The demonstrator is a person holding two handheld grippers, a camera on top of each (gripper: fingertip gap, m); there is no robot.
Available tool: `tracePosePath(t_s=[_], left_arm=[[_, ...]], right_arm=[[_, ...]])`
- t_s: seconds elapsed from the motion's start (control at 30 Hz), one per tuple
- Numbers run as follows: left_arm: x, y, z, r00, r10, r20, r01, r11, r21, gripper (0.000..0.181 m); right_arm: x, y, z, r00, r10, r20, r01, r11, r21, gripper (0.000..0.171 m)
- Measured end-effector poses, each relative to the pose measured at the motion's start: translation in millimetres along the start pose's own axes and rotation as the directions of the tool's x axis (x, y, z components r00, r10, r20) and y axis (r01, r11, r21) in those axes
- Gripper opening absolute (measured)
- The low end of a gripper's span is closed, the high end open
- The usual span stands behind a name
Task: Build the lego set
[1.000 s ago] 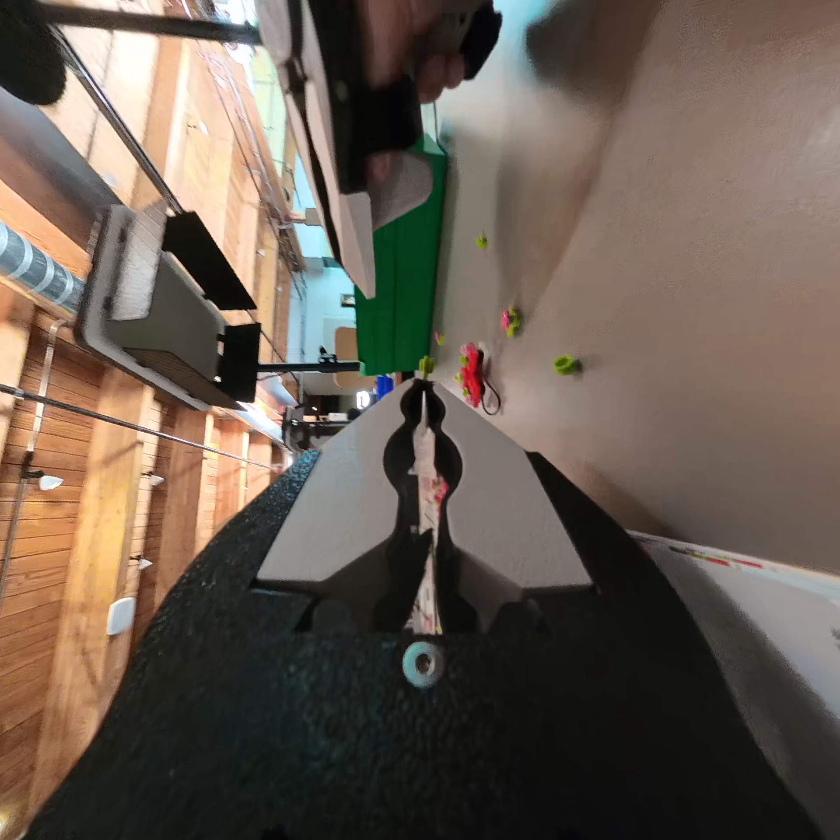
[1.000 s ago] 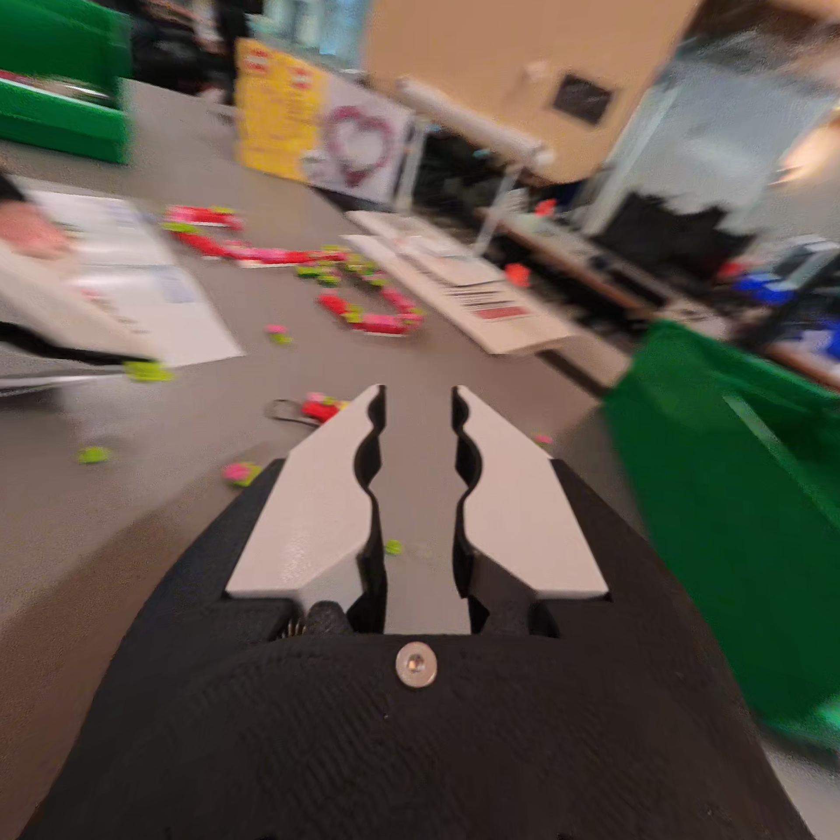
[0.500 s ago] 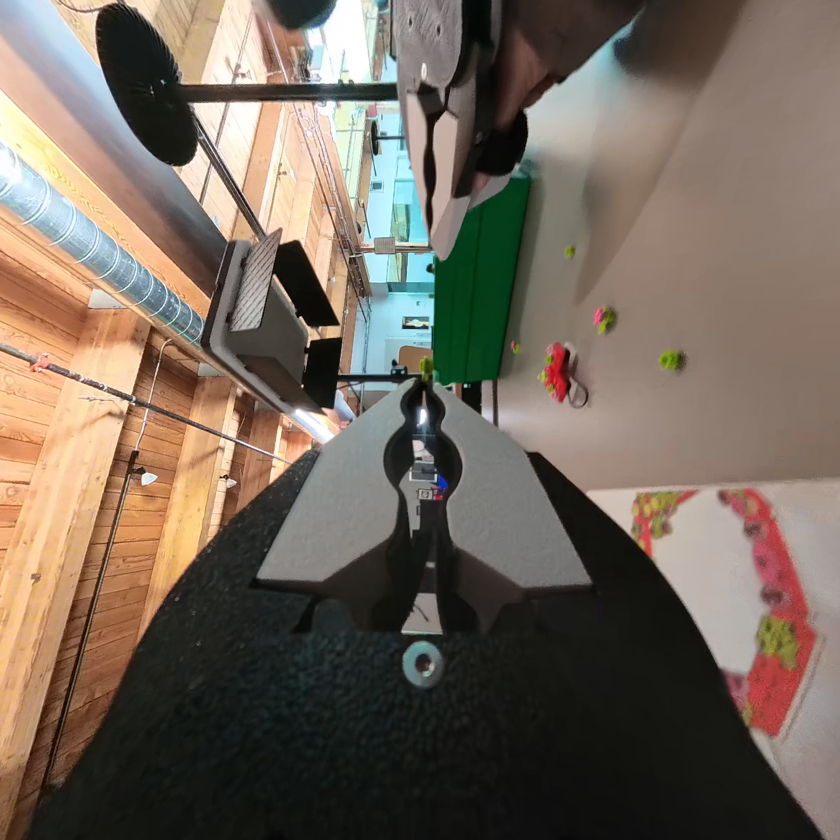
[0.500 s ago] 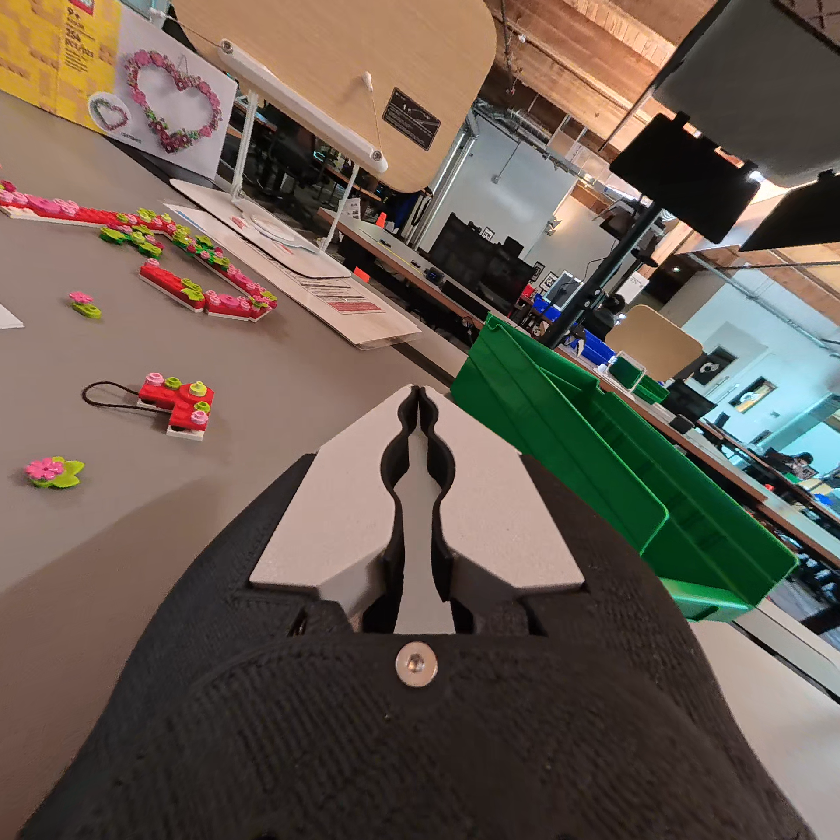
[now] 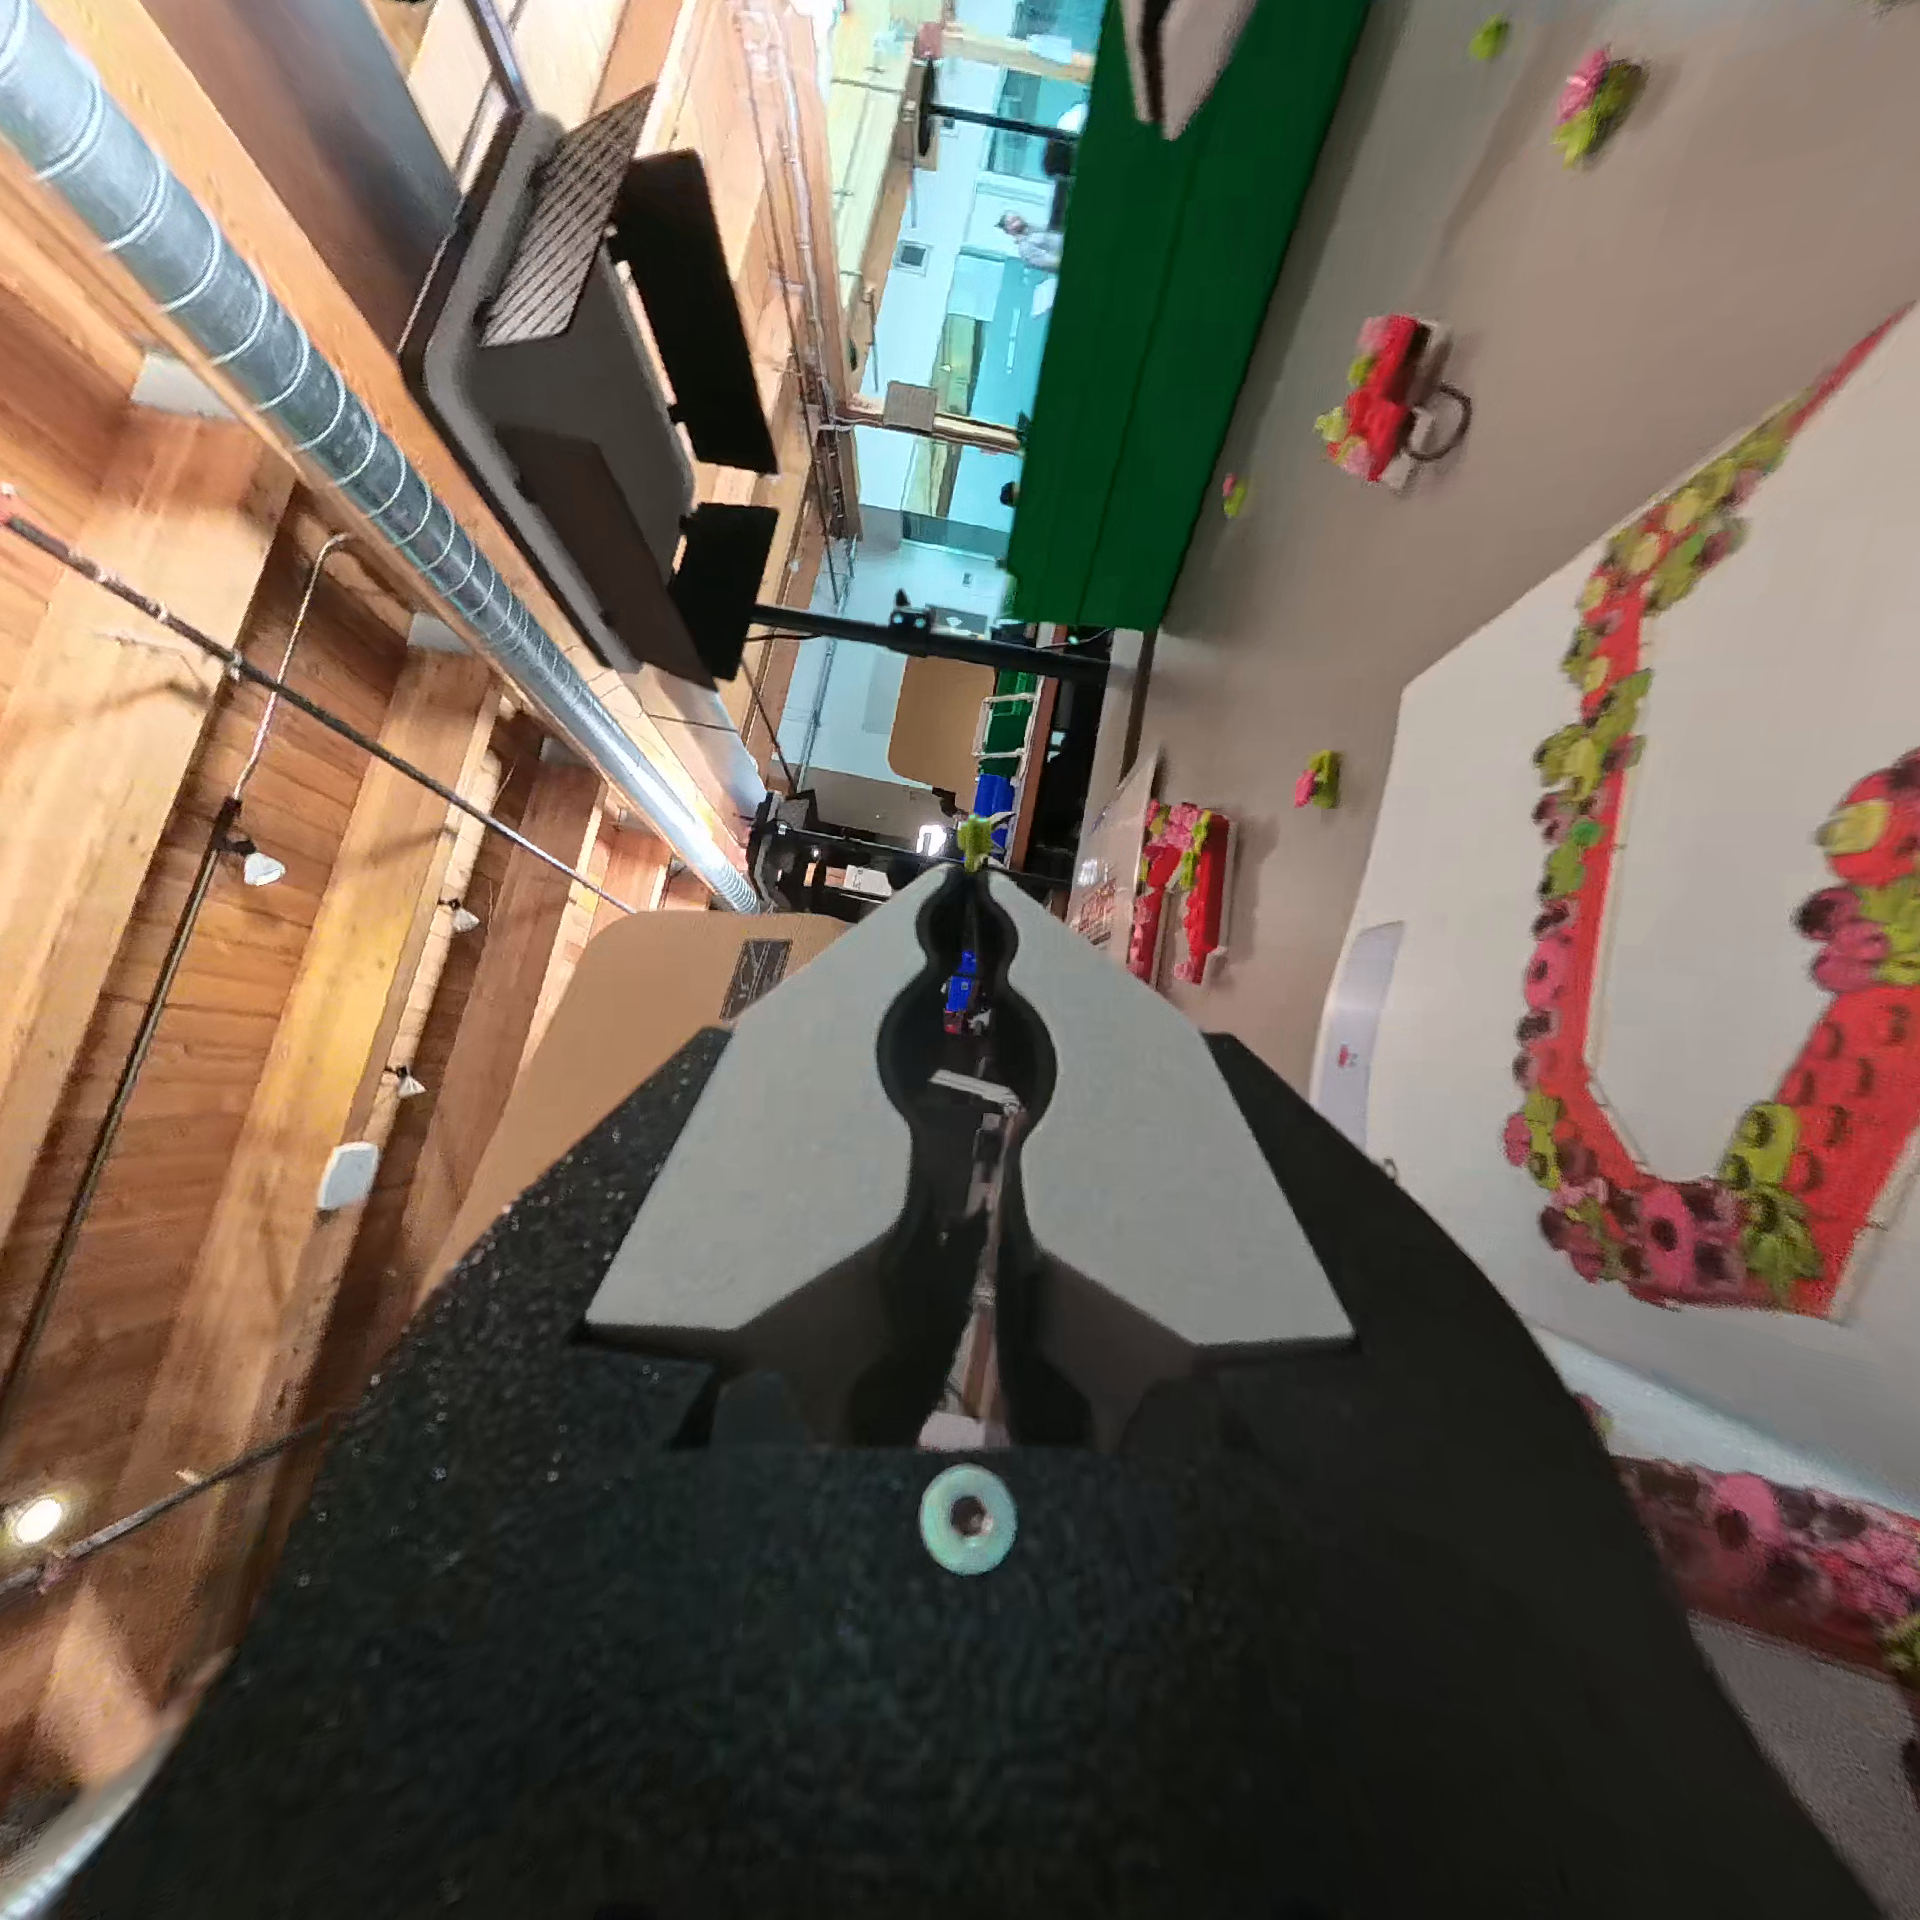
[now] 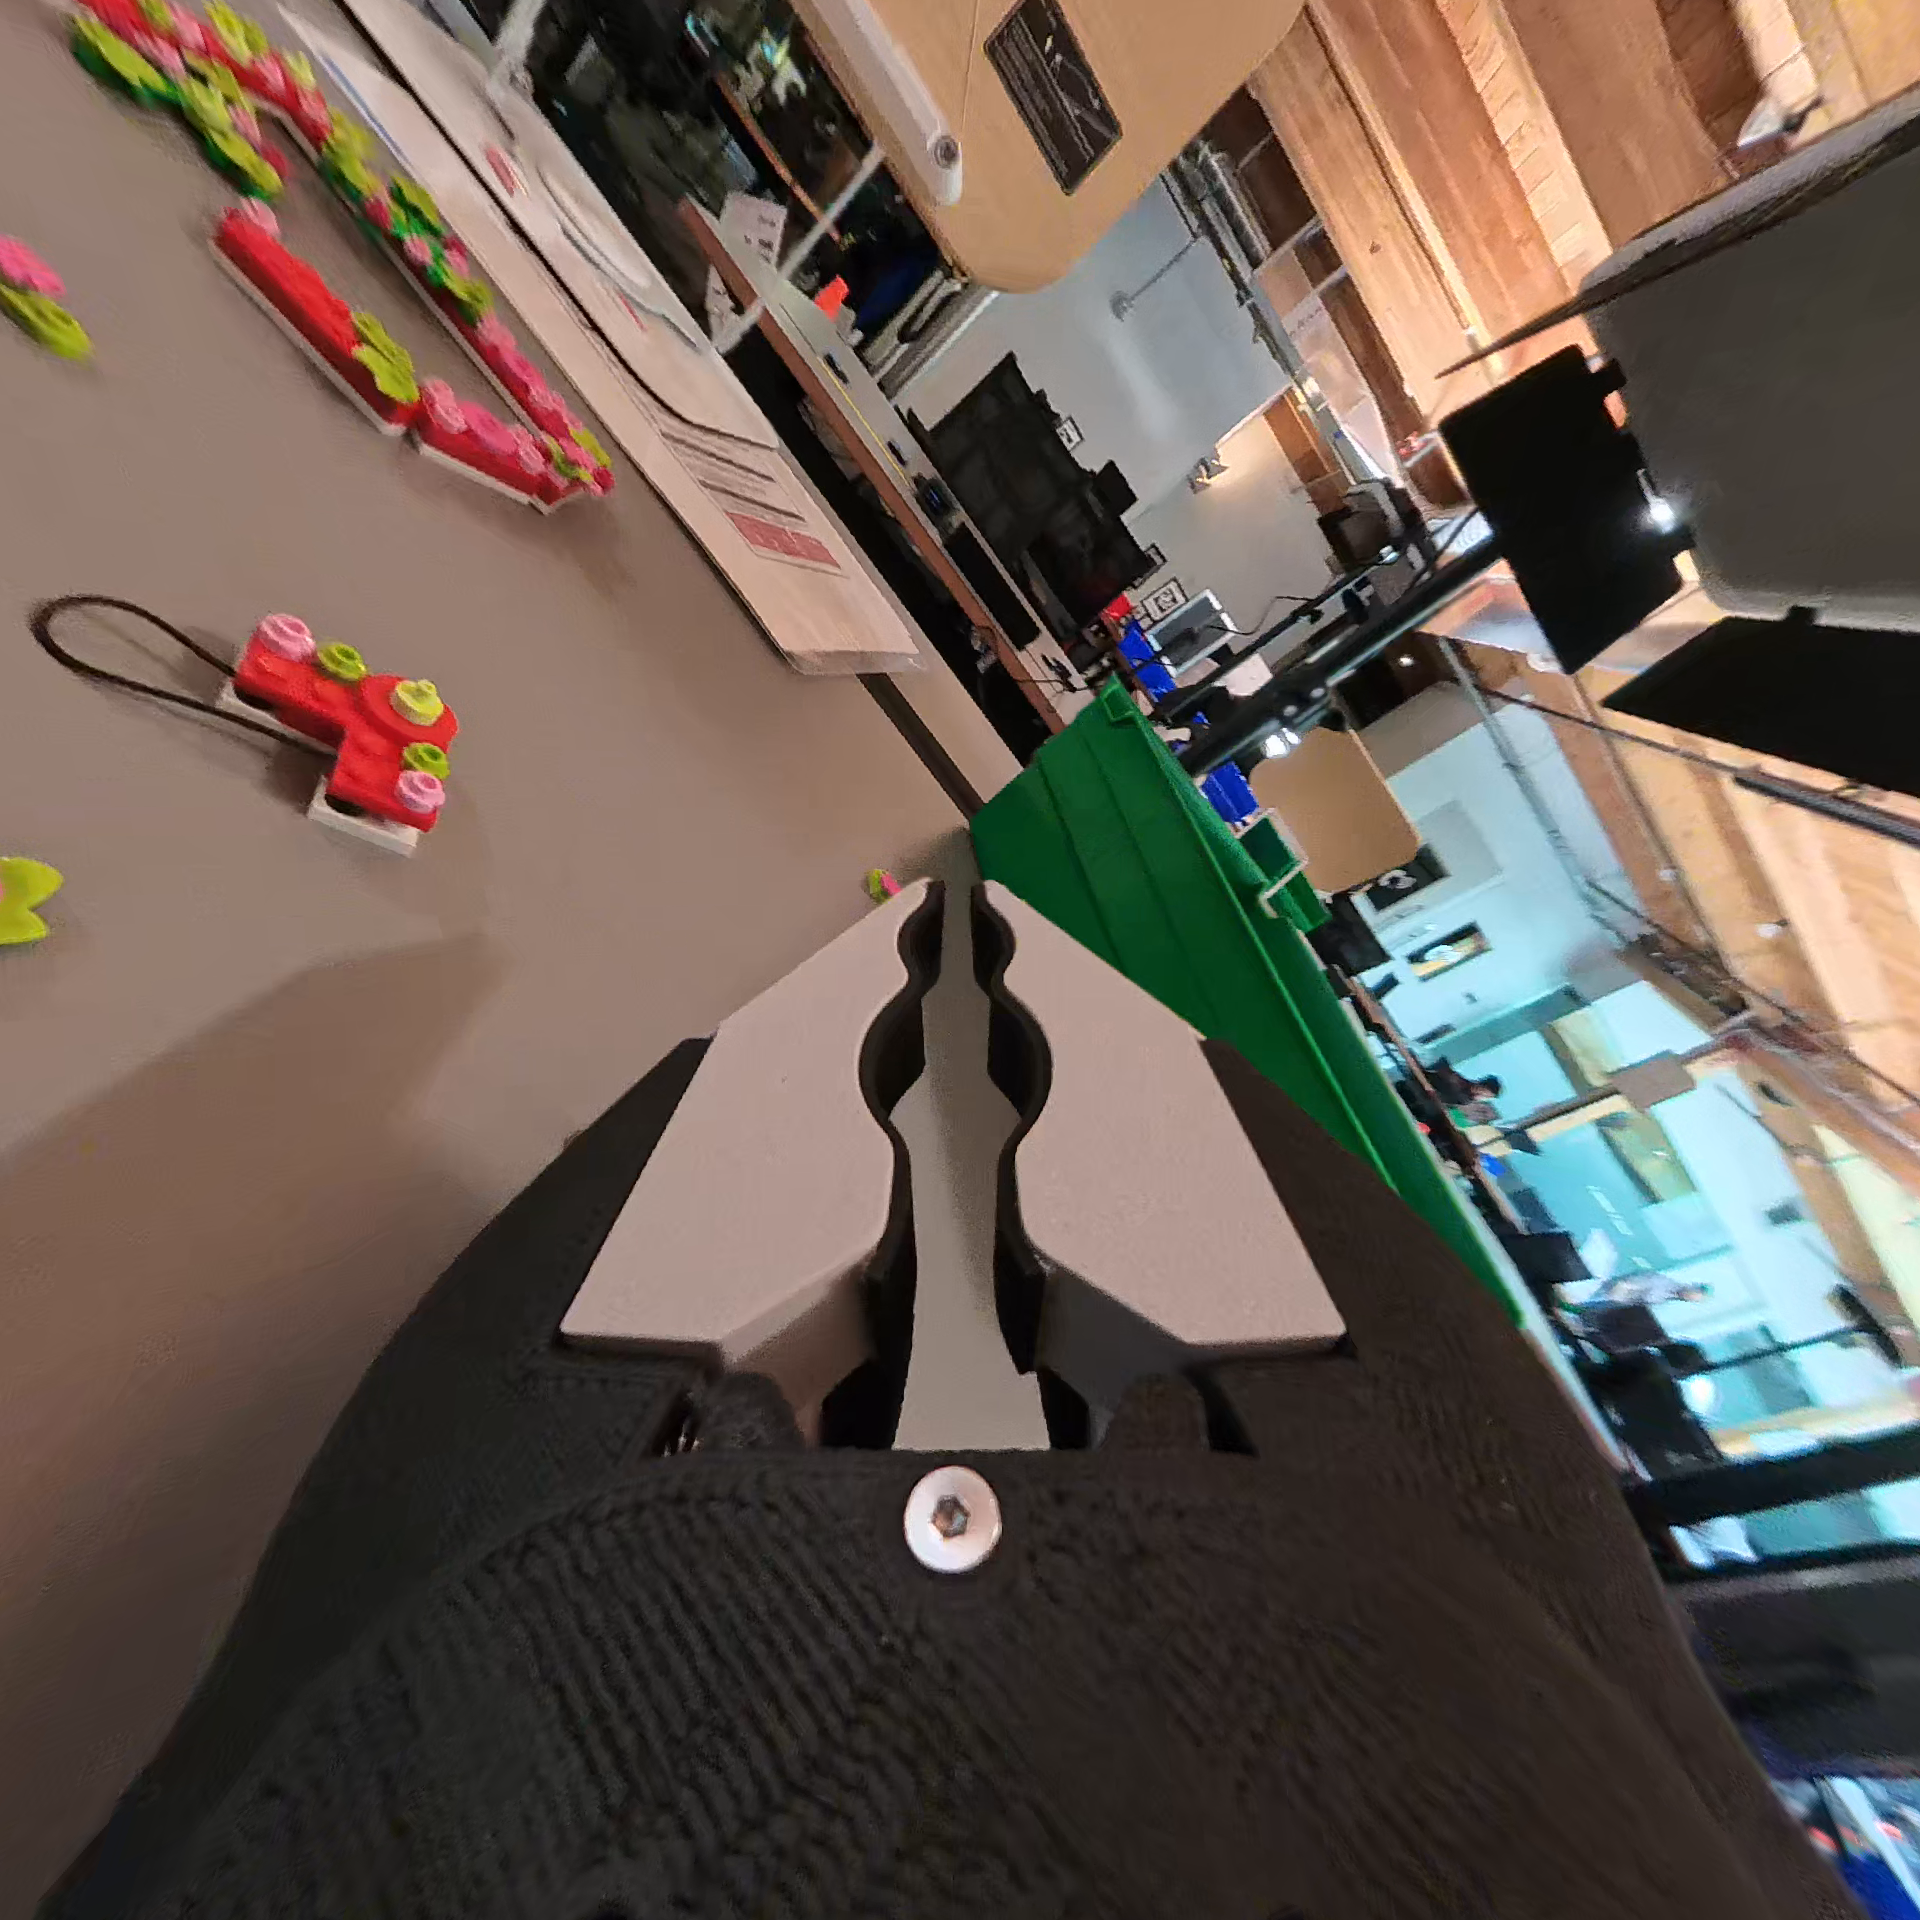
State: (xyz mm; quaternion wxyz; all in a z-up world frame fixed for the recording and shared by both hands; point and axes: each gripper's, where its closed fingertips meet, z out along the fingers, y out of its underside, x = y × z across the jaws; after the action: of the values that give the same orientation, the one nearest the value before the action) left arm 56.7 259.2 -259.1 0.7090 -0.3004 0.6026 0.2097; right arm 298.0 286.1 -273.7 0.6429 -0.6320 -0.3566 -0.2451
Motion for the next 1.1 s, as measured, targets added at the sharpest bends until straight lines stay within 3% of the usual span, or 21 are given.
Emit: tracePosePath(t_s=[0.23, 0.3, 0.43, 0.6, 0.67, 0.77, 0.87, 0.97, 1.1], left_arm=[[-10.1, 2.4, -3.8, 0.980, -0.198, 0.017, 0.197, 0.979, 0.056, 0.000], [-12.5, 0.7, -5.0, 0.974, -0.227, 0.020, 0.225, 0.972, 0.070, 0.000], [-12.1, 4.0, -1.5, 0.949, -0.315, 0.008, 0.314, 0.947, 0.074, 0.000], [-4.3, 4.2, 4.3, 0.923, -0.381, -0.053, 0.384, 0.919, 0.085, 0.000], [1.2, 6.3, 7.3, 0.919, -0.386, -0.079, 0.391, 0.918, 0.064, 0.000], [5.5, 3.1, 7.7, 0.919, -0.381, -0.105, 0.389, 0.919, 0.069, 0.000], [7.7, -0.1, 8.1, 0.920, -0.372, -0.121, 0.383, 0.920, 0.081, 0.000], [7.5, -1.4, 9.0, 0.922, -0.366, -0.123, 0.378, 0.921, 0.091, 0.000], [6.7, -5.9, 7.9, 0.926, -0.355, -0.124, 0.369, 0.923, 0.109, 0.000]], right_arm=[[18.3, 3.2, -0.7, 0.992, 0.057, -0.113, -0.063, 0.997, -0.046, 0.005], [23.1, -13.5, -1.7, 0.987, 0.099, -0.128, -0.102, 0.995, -0.015, 0.007], [7.1, -121.7, 8.6, 0.993, 0.098, 0.059, -0.108, 0.975, 0.194, 0.009], [-43.1, -293.1, 32.3, 0.917, -0.223, 0.330, 0.050, 0.886, 0.461, 0.010], [-77.6, -352.1, 32.9, 0.822, -0.354, 0.447, 0.053, 0.827, 0.559, 0.009], [-146.3, -412.0, 32.5, 0.576, -0.532, 0.621, 0.041, 0.777, 0.628, 0.011], [-212.1, -449.6, 34.3, 0.354, -0.686, 0.635, 0.050, 0.692, 0.720, 0.013], [-270.8, -462.7, 42.9, 0.179, -0.791, 0.585, 0.081, 0.605, 0.792, 0.014], [-330.5, -450.7, 45.6, -0.102, -0.807, 0.581, 0.092, 0.574, 0.814, 0.012]])
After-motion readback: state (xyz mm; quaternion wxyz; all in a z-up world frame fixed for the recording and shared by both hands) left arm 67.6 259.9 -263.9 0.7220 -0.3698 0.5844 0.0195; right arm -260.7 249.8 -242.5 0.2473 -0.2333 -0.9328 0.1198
